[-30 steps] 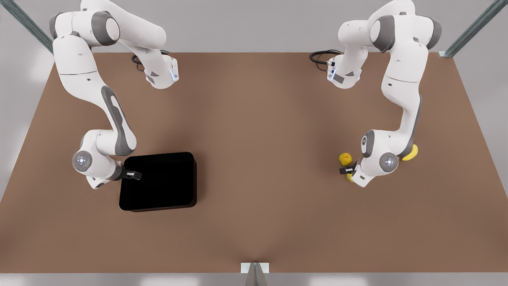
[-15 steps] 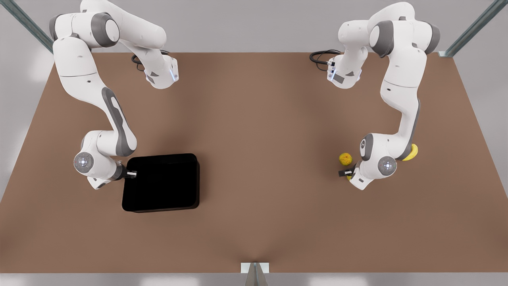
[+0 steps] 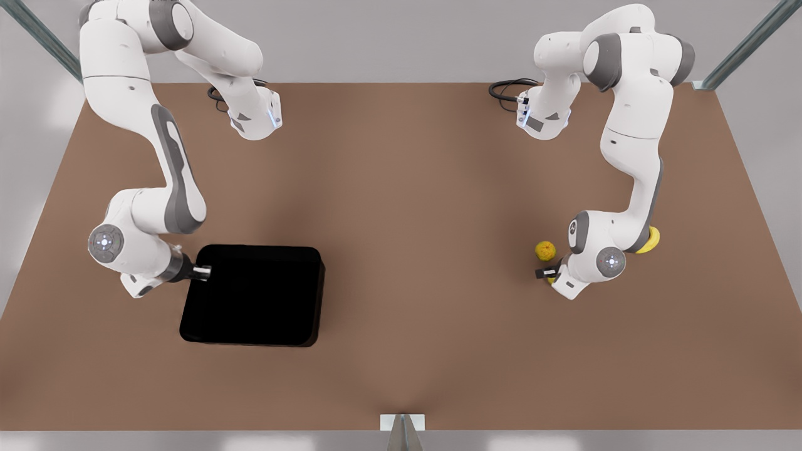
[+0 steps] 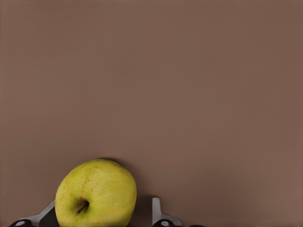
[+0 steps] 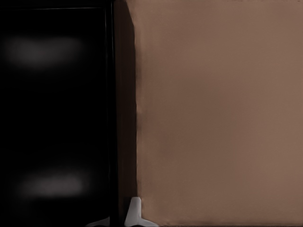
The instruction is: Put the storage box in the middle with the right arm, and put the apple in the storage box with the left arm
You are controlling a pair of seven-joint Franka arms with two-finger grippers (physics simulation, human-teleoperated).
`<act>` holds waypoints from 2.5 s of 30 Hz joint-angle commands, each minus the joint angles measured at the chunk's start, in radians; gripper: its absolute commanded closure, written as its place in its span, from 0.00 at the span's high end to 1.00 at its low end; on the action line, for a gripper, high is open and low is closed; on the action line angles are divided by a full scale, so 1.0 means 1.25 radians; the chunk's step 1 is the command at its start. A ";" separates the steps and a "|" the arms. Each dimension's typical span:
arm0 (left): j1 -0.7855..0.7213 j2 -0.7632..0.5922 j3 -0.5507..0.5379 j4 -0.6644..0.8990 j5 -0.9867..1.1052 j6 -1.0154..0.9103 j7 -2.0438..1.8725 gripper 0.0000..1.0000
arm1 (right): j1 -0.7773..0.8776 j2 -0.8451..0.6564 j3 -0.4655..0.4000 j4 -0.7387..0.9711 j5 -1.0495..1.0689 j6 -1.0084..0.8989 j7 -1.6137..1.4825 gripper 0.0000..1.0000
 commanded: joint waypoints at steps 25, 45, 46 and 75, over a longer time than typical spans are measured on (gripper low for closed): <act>0.000 -0.002 0.000 0.006 0.000 -0.001 -0.008 0.74 | 0.443 0.359 0.002 0.279 0.126 0.055 0.421 0.21; 0.000 0.009 0.003 0.026 0.000 -0.002 -0.009 0.69 | -0.036 -0.017 -0.003 0.187 -0.050 -0.274 0.075 1.00; 0.000 0.009 0.003 0.026 0.000 -0.002 -0.009 0.68 | -0.065 -0.021 -0.005 0.189 -0.054 -0.262 0.075 1.00; -0.246 -0.031 -0.010 0.263 -0.010 -0.264 -0.456 0.68 | -0.032 0.006 -0.121 0.196 -0.010 -0.270 -0.078 1.00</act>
